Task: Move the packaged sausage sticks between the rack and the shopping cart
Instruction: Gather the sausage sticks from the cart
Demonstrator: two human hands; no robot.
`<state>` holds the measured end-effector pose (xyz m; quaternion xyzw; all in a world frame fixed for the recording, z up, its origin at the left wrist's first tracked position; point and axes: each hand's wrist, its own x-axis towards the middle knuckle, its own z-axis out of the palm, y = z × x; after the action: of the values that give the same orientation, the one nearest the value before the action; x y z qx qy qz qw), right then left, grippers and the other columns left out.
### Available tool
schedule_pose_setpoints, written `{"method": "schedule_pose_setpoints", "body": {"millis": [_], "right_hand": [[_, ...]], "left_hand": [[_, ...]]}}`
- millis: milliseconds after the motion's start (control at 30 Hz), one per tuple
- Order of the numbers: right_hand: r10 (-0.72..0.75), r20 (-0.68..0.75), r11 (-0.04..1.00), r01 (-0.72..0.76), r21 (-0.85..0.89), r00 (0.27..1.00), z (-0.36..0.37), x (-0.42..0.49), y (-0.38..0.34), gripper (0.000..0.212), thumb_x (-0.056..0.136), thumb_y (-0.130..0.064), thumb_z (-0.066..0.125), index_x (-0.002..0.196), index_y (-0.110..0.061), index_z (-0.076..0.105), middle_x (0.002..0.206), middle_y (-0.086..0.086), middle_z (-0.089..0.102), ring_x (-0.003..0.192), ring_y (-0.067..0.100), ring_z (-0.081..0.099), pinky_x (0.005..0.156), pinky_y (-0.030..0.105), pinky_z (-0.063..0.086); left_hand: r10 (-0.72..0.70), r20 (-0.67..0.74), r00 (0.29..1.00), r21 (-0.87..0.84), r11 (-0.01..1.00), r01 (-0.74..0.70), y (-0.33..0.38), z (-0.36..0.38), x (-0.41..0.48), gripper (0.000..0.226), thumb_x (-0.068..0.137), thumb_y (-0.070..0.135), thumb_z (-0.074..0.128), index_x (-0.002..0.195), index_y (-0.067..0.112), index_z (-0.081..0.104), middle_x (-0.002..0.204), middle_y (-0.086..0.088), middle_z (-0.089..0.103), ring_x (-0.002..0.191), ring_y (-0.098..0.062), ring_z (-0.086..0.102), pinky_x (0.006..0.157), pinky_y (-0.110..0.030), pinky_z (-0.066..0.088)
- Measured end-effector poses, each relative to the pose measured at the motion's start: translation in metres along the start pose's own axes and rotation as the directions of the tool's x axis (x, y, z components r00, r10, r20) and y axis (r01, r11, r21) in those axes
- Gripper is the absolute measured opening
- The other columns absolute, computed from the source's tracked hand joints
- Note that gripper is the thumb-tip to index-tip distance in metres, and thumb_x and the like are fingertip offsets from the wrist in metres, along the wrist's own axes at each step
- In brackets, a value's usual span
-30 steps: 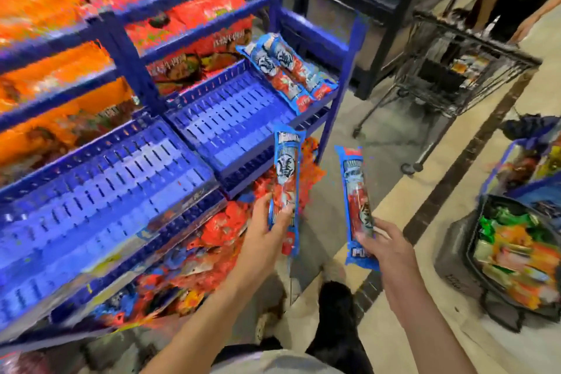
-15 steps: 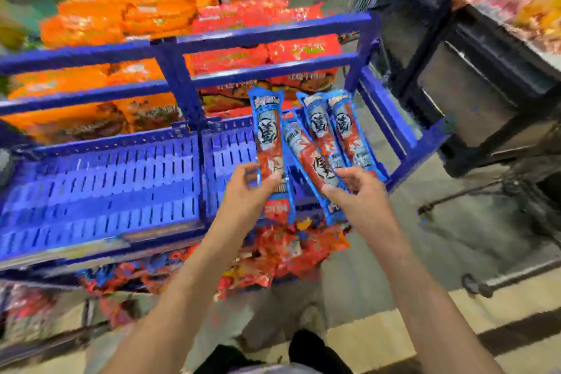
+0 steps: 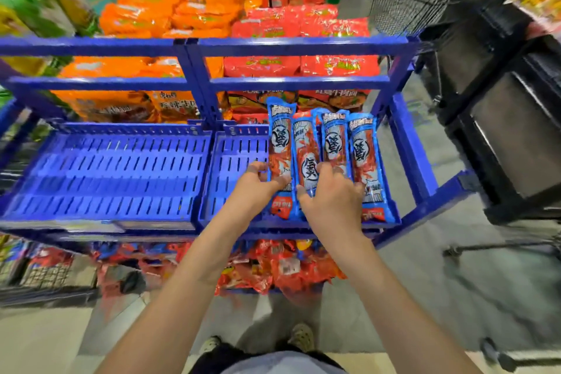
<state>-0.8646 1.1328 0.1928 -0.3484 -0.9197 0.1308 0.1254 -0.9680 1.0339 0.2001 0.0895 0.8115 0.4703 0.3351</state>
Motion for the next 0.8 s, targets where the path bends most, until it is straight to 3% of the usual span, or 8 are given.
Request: {"method": "schedule_pose_setpoints", "body": {"millis": [67,133,200,333,500,600,700,800], "right_hand": [[-0.011,-0.034,1.000,0.010,-0.022,0.999,0.001,-0.001,0.001,0.044,0.088,-0.046,0.062,0.113,-0.010,0.055,0.092,0.008,0.067,0.092,0.033,0.061,0.081,0.043,0.039],[-0.021,-0.036,0.999,0.022,0.028,0.999,0.001,-0.004,0.001,0.037,0.089,-0.040,0.064,0.108,-0.010,0.052,0.085,0.007,0.064,0.082,0.034,0.061,0.073,0.041,0.040],[-0.021,-0.036,0.996,0.024,0.086,0.999,0.001,-0.009,0.001,0.032,0.090,-0.035,0.064,0.106,-0.012,0.048,0.082,0.005,0.058,0.075,0.033,0.060,0.064,0.037,0.038],[-0.021,-0.062,0.994,0.027,0.102,0.998,0.001,-0.011,0.002,0.029,0.091,-0.031,0.063,0.106,-0.012,0.048,0.084,0.006,0.054,0.070,0.031,0.059,0.057,0.032,0.034],[0.001,-0.061,0.999,0.002,0.054,0.998,0.004,-0.013,0.001,0.030,0.090,-0.031,0.065,0.109,-0.010,0.052,0.098,0.009,0.054,0.065,0.028,0.058,0.055,0.030,0.034],[-0.009,-0.068,0.998,0.013,0.056,0.998,0.005,-0.014,0.005,0.029,0.090,-0.031,0.065,0.107,-0.010,0.053,0.100,0.010,0.053,0.060,0.025,0.054,0.053,0.028,0.036],[-0.019,-0.064,0.996,0.024,0.087,0.998,0.002,-0.016,0.009,0.023,0.092,-0.025,0.062,0.109,-0.011,0.055,0.102,0.008,0.053,0.062,0.019,0.046,0.054,0.028,0.037],[-0.099,-0.090,0.979,0.113,0.169,0.991,-0.006,-0.019,0.007,0.020,0.092,-0.019,0.059,0.111,-0.013,0.059,0.105,0.003,0.055,0.076,0.019,0.056,0.060,0.029,0.044]], "left_hand": [[-0.004,0.002,1.000,0.035,0.999,0.004,-0.002,0.001,-0.002,0.069,0.091,0.046,0.062,0.146,0.016,0.033,0.136,-0.012,0.048,0.116,-0.028,0.057,0.072,-0.031,0.044],[-0.005,0.003,1.000,0.079,0.997,0.005,-0.003,0.001,-0.004,0.056,0.091,0.048,0.060,0.135,0.017,0.044,0.099,-0.009,0.053,0.074,-0.021,0.058,0.056,-0.029,0.037],[-0.017,-0.018,1.000,0.110,0.994,0.019,-0.007,0.000,-0.004,0.059,0.091,0.051,0.059,0.137,0.017,0.044,0.081,0.003,0.045,0.062,-0.014,0.047,0.055,-0.030,0.036],[0.016,-0.031,0.999,0.195,0.981,-0.010,-0.005,-0.001,-0.007,0.077,0.091,0.055,0.055,0.151,0.012,0.029,0.119,-0.001,0.061,0.088,-0.013,0.060,0.069,-0.024,0.041],[0.046,0.007,0.999,0.296,0.954,-0.046,0.000,0.000,-0.009,0.077,0.093,0.056,0.050,0.152,0.013,0.026,0.145,-0.003,0.047,0.065,0.004,0.039,0.059,-0.019,0.037],[0.077,-0.004,0.997,0.338,0.939,-0.072,0.000,0.004,-0.010,0.075,0.093,0.056,0.050,0.153,0.019,0.024,0.143,-0.007,0.049,0.091,-0.013,0.057,0.073,-0.028,0.043],[0.124,-0.042,0.991,0.255,0.961,-0.109,-0.002,0.004,-0.011,0.072,0.091,0.051,0.057,0.151,0.028,0.022,0.111,-0.007,0.055,0.061,-0.017,0.053,0.053,-0.029,0.041],[0.133,-0.024,0.991,0.252,0.960,-0.123,-0.005,-0.002,-0.015,0.066,0.091,0.049,0.059,0.146,0.028,0.030,0.111,0.000,0.054,0.061,-0.017,0.052,0.054,-0.031,0.044]]}}
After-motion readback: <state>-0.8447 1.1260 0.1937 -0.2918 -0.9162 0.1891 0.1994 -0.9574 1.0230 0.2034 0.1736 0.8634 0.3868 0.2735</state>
